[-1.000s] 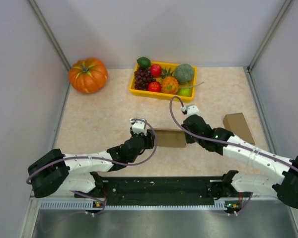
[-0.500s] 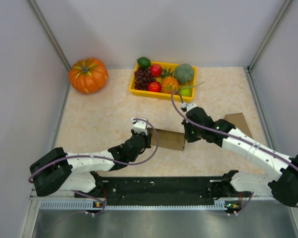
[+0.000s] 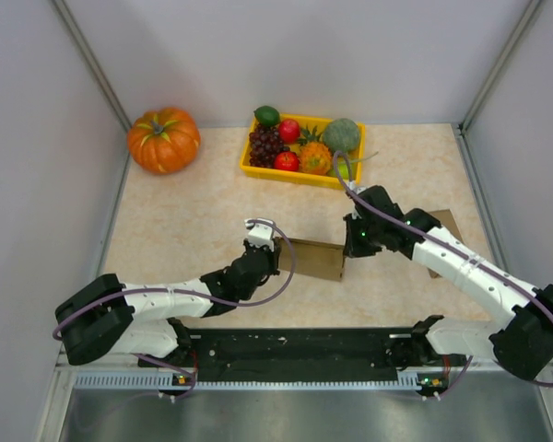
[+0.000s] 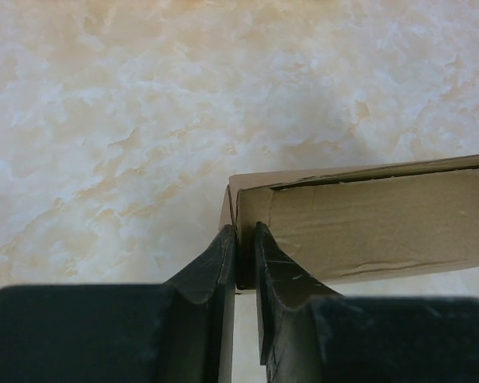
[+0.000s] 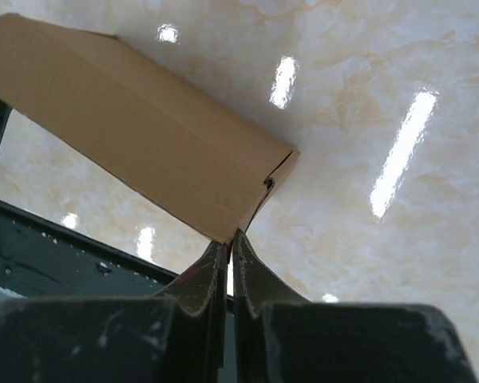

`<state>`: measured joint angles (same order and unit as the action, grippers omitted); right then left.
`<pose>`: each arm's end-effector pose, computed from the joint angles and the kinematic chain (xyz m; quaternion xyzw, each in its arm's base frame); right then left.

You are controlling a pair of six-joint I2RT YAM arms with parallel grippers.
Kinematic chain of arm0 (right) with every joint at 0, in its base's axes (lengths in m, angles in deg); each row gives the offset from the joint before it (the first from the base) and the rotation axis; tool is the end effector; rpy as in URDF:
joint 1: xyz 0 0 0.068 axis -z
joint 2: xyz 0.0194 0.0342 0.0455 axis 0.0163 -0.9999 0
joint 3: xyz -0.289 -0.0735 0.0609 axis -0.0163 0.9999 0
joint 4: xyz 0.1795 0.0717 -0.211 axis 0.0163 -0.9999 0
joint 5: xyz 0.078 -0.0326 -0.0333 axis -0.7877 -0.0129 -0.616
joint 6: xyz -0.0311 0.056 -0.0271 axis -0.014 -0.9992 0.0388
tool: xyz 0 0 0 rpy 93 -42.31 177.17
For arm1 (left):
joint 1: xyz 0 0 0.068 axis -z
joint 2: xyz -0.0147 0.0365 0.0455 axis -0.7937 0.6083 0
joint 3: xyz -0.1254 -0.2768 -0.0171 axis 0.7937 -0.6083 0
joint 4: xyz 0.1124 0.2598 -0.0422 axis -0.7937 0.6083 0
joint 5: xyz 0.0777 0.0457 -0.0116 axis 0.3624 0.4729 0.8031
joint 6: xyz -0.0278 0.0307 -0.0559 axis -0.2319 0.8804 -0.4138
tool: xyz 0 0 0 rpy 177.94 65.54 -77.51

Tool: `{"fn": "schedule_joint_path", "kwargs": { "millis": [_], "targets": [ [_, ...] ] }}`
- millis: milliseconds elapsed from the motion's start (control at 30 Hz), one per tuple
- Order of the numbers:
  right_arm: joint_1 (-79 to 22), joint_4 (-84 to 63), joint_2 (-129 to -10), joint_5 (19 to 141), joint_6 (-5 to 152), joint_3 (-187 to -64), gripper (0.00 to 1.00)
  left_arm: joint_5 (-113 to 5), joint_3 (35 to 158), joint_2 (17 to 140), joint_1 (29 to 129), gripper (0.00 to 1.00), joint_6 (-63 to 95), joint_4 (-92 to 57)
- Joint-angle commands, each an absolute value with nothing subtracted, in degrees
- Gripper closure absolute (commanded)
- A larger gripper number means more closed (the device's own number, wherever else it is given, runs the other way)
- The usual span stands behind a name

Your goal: Fold the paper box

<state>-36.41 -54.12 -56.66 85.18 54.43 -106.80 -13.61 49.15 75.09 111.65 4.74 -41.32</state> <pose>0.2072 0.1606 0.2847 -0.0998 0.9508 0.1679 0.2404 0.1643 -0.2156 0.1930 0.0998 0.8017 -0.1799 0.5613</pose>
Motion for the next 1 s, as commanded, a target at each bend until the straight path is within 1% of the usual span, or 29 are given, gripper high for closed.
{"fn": "schedule_joint_path", "kwargs": {
  "millis": [0,300,767,867,967],
  "targets": [
    [-34.75,-51.07,-56.62,83.14,48.68,-109.66,1.00,-17.36,48.06,75.55,112.12,0.94,4.57,-39.10],
    [-33.78,-47.48,-54.08,84.01,45.33,-106.15,1.00,-17.80,47.62,74.58,112.12,0.94,4.04,-39.10],
    [-33.78,-39.21,-49.33,85.77,53.42,-95.34,1.00,-17.63,47.80,75.11,112.12,0.95,3.34,-38.92],
    [-35.71,-36.41,-48.01,86.92,54.21,-92.09,1.00,-17.63,47.54,75.20,112.12,0.95,2.72,-39.36],
    [-41.50,-32.88,-47.13,95.07,54.83,-88.66,1.00,-17.80,47.62,75.90,112.04,0.95,2.46,-39.89]
  ]
}}
